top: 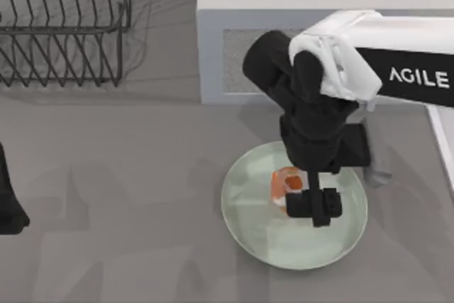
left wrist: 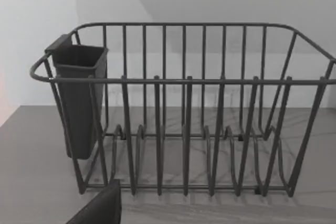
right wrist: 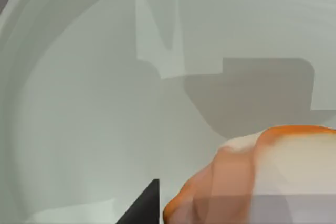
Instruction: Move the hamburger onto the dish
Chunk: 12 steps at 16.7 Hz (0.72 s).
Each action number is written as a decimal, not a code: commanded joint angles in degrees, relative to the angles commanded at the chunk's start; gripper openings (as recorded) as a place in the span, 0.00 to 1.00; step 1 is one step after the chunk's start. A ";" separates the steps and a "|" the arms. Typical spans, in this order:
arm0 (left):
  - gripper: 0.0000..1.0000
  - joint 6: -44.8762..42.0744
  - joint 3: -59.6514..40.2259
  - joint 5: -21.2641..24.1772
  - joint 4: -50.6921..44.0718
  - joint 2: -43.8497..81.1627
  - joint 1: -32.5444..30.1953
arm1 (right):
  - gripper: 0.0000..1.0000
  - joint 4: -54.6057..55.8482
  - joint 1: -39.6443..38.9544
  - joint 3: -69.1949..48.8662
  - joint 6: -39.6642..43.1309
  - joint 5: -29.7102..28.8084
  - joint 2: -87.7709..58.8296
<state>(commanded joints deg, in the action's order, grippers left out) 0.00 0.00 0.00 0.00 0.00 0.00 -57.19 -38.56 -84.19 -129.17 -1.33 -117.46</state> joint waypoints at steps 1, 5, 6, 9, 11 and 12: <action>1.00 0.00 0.00 0.00 0.00 0.00 0.00 | 0.53 0.00 0.00 0.00 0.00 0.00 0.00; 1.00 0.00 0.00 0.00 0.00 0.00 0.00 | 0.83 0.00 0.00 0.00 0.00 0.00 0.00; 1.00 0.00 0.00 0.00 0.00 0.00 0.00 | 0.90 0.00 0.00 0.00 0.00 0.00 0.00; 1.00 0.00 0.00 0.00 0.00 0.00 0.00 | 1.00 0.00 0.00 0.00 0.00 0.00 0.00; 1.00 0.00 0.00 0.00 0.00 0.00 0.00 | 1.00 0.00 0.00 0.00 0.00 0.00 0.00; 1.00 0.00 0.00 0.00 0.00 0.00 0.00 | 1.00 0.00 0.00 0.00 0.00 0.00 0.00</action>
<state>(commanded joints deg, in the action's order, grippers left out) 0.00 0.00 0.00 0.00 0.00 0.00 -57.19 -38.56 -84.19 -129.17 -1.33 -117.46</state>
